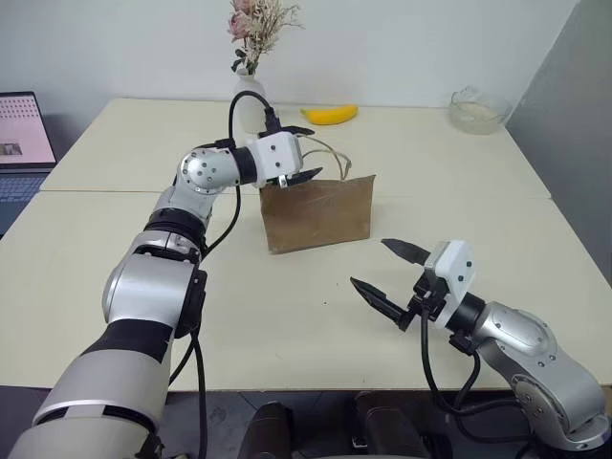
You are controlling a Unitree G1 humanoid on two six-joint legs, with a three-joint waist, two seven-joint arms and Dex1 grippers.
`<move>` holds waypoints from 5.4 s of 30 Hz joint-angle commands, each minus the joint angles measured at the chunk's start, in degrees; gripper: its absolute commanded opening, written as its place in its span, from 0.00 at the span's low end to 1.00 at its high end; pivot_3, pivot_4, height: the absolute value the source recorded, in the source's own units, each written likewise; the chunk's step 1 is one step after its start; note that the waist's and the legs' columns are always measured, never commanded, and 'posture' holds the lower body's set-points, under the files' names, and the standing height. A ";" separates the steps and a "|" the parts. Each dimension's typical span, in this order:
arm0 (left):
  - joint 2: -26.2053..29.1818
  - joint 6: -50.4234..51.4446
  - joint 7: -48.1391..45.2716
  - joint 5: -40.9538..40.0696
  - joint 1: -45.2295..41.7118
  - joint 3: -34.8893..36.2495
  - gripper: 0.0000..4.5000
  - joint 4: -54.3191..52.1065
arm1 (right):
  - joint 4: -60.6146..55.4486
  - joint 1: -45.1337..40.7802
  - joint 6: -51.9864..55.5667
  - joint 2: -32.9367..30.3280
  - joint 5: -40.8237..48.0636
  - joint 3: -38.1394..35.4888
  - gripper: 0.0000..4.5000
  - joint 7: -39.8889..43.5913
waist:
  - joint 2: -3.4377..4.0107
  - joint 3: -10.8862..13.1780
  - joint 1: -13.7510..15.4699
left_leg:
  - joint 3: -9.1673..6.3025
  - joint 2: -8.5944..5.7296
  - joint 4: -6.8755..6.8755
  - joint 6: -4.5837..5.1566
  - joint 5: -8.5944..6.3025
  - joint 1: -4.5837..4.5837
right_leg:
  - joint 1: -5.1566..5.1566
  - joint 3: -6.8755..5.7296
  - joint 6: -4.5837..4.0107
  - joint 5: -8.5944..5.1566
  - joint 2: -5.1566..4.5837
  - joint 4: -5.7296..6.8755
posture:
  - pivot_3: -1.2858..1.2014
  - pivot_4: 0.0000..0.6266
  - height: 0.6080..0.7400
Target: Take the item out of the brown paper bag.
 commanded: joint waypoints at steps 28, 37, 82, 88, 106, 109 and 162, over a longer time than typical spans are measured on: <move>10.71 62.67 -9.70 -25.47 44.76 5.51 0.82 -66.15 | 1.95 -4.54 -0.33 0.08 0.34 0.41 1.00 2.86 | 0.00 -0.14 0.54 | -0.30 0.05 0.46 0.00 -0.01 0.47 | 0.22 0.12 -0.20 -0.14 -0.08 0.71 | 0.52 0.24 1.00; 6.79 54.51 -6.84 -21.12 40.79 2.87 0.82 -54.65 | 1.89 -5.19 -0.17 -0.07 0.06 0.44 1.00 2.96 | 0.00 -0.14 0.21 | -0.33 0.11 0.45 0.01 -0.02 0.46 | 0.19 0.11 -0.21 -0.14 -0.07 0.73 | 0.52 0.24 1.00; 21.97 88.88 2.17 -53.50 76.22 32.07 0.82 -113.16 | 46.43 -31.93 4.60 13.21 -12.29 10.73 1.00 3.46 | 0.06 -0.08 -0.08 | -0.32 0.15 -0.23 -0.01 -0.01 0.60 | 0.10 0.11 -0.42 -0.27 -0.12 0.38 | 0.52 0.24 1.00; 22.33 89.07 3.10 -54.28 76.35 31.71 0.82 -113.39 | 47.30 -33.10 1.36 13.65 -14.41 9.71 1.00 4.01 | 0.07 -0.08 -0.11 | -0.30 0.16 -0.24 -0.02 -0.01 0.60 | 0.09 0.12 -0.42 -0.27 -0.11 0.38 | 0.52 0.24 1.00; 18.47 85.88 9.92 -54.73 78.20 31.87 0.83 -119.99 | 56.34 -52.63 -9.82 1.70 -20.20 6.82 0.01 10.57 | 0.25 0.06 -0.51 | -0.30 0.17 -0.32 -0.01 -0.01 0.62 | 0.07 0.10 -0.48 -0.30 -0.08 0.32 | 0.52 0.24 1.00; 17.79 84.80 10.24 -53.93 79.80 30.70 0.83 -120.50 | 76.07 -61.88 -21.66 5.46 -26.78 10.64 0.01 9.16 | 0.26 0.07 -0.94 | -0.22 0.17 -0.36 -0.01 -0.01 0.66 | 0.04 0.18 -0.53 -0.33 -0.05 0.34 | 0.52 0.24 1.00; 29.88 40.08 -17.66 -19.88 76.01 6.19 1.00 -101.09 | 8.30 -13.22 4.97 -15.28 -3.93 3.31 0.85 38.23 | 0.73 0.37 0.99 | -0.33 0.18 -0.45 -0.13 -0.13 0.50 | 0.15 0.01 -0.77 -0.63 -0.20 -0.13 | 0.52 0.24 1.00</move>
